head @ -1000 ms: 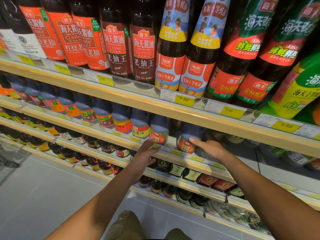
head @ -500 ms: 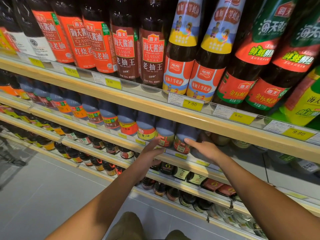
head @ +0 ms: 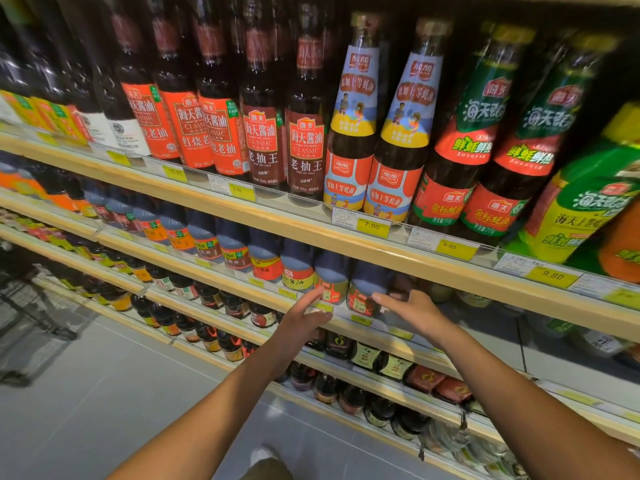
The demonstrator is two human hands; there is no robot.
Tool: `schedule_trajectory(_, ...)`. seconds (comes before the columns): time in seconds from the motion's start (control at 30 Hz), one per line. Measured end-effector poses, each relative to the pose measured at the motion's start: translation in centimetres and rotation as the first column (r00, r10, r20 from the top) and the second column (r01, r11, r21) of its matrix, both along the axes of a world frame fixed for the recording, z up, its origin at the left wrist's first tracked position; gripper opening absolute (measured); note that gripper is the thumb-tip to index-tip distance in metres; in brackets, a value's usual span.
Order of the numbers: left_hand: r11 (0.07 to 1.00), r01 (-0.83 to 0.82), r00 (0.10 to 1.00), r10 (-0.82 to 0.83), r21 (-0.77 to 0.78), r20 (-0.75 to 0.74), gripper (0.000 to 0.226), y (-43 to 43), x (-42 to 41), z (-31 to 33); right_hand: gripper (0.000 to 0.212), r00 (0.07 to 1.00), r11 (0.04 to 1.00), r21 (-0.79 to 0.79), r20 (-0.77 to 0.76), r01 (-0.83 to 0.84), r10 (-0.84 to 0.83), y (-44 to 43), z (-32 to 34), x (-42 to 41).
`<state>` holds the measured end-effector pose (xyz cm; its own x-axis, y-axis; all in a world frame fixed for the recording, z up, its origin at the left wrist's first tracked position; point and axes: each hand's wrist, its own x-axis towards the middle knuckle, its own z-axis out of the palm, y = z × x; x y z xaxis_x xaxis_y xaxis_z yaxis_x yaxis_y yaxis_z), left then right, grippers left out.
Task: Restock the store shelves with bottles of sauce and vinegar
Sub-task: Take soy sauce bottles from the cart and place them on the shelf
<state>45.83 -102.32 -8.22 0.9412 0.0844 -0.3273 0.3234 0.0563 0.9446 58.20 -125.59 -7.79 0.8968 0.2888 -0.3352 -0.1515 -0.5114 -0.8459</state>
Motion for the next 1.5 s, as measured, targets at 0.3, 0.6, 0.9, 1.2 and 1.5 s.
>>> schedule_trajectory(0.3, 0.927, -0.013, 0.996, -0.02, 0.375, 0.083, 0.07, 2.4, -3.9, 1.6, 0.075, 0.969, 0.995, -0.096, 0.247, 0.032, -0.007, 0.8, 0.3, -3.6)
schedule_trajectory(0.6, 0.511, -0.141, 0.984, -0.019, 0.848, 0.175, 0.092, 11.1, -8.6, 2.2, 0.075, 0.725, 0.933, -0.235, 0.588, -0.272, 0.359, 10.7, -0.2, -6.9)
schedule_trajectory(0.9, 0.119, -0.151, 0.985, 0.096, 0.981, 0.14, 0.09, 28.1, -18.8, 1.7, 0.106, 0.512, 0.825, -0.335, 0.66, -0.455, 0.55, 31.6, -1.4, -10.9)
schedule_trajectory(1.2, 0.096, -0.132, 0.955, 0.279, 0.987, 0.101, 0.089, 42.5, -29.5, -0.1, 0.095, 0.235, 0.631, -0.504, 0.641, -0.59, 0.731, 51.0, 0.1, -18.5)
schedule_trajectory(1.5, 0.049, -0.178, 0.876, 0.464, 0.983, 0.135, 0.086, 53.6, -33.3, -1.1, 0.092, 0.067, 0.546, -0.538, 0.67, -0.642, 0.739, 67.1, 0.0, -20.7)
